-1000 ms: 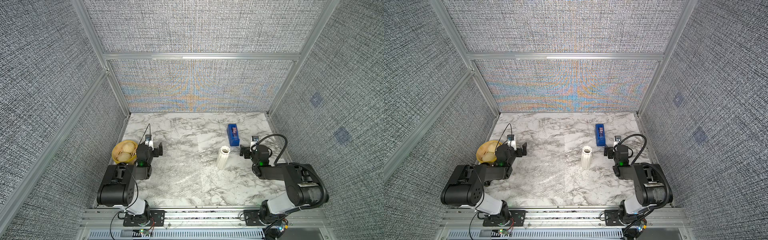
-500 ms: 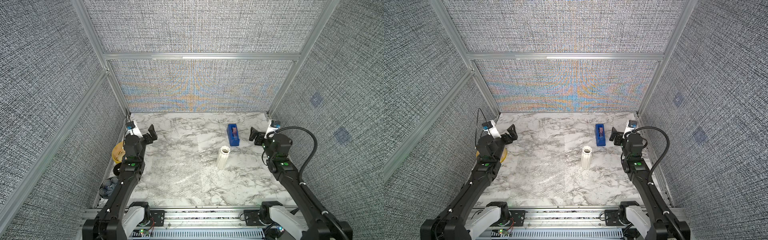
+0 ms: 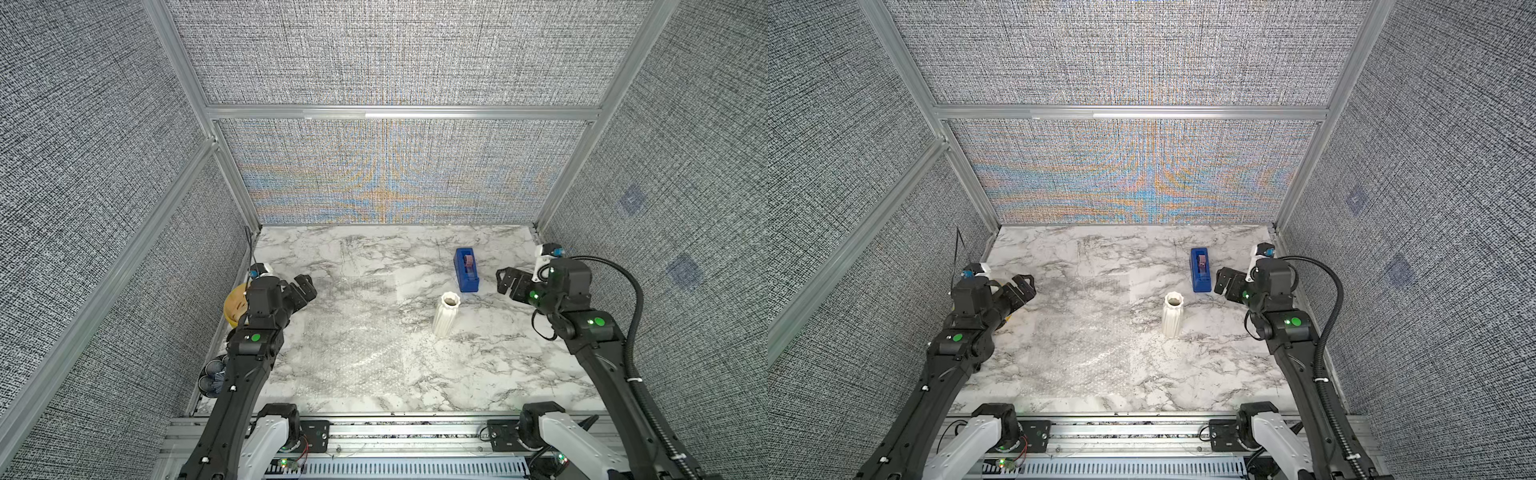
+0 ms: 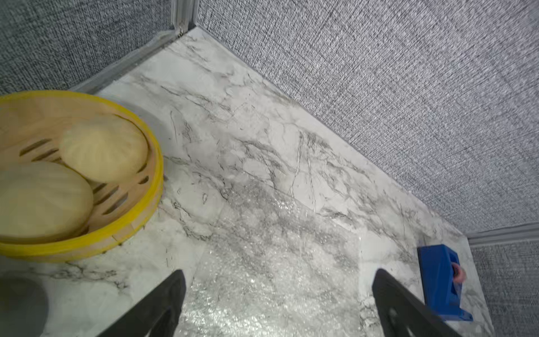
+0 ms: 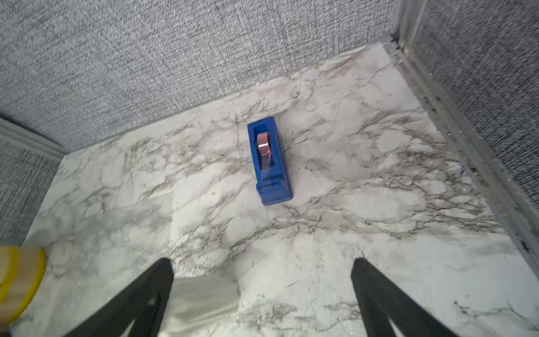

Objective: Wrap vases in bubble wrap
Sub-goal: Move the bubble wrap to the center of the board.

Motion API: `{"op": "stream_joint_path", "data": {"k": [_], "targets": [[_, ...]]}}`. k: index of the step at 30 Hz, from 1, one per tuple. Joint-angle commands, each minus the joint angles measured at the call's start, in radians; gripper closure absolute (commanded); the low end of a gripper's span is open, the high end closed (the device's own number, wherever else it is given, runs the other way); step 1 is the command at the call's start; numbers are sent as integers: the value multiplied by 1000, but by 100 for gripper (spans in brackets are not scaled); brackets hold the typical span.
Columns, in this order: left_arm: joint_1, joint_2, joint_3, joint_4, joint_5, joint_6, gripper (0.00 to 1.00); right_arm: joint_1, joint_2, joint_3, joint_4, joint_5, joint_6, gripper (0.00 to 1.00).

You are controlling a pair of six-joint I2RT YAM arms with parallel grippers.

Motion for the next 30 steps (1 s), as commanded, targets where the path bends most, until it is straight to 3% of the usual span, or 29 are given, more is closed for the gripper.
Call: {"op": "stream_joint_path", "data": {"k": [1, 8, 12, 20, 26, 30], "targets": [[-76, 39, 34, -114, 12, 25, 0, 33, -9, 3, -83, 4, -3, 1], [-347, 227, 11, -168, -70, -147, 4, 73, -19, 0, -105, 60, -1, 1], [-472, 346, 38, -257, -223, -194, 4, 78, -21, 3, -104, 73, -6, 1], [-490, 643, 160, -313, -233, -180, 3, 81, -40, 3, -96, 91, -23, 1], [-498, 853, 216, -197, -61, -131, 5, 80, -76, 4, -111, 117, -36, 1], [-506, 978, 305, -191, -57, -122, 6, 79, -93, 1, -124, 123, -41, 1]]}}
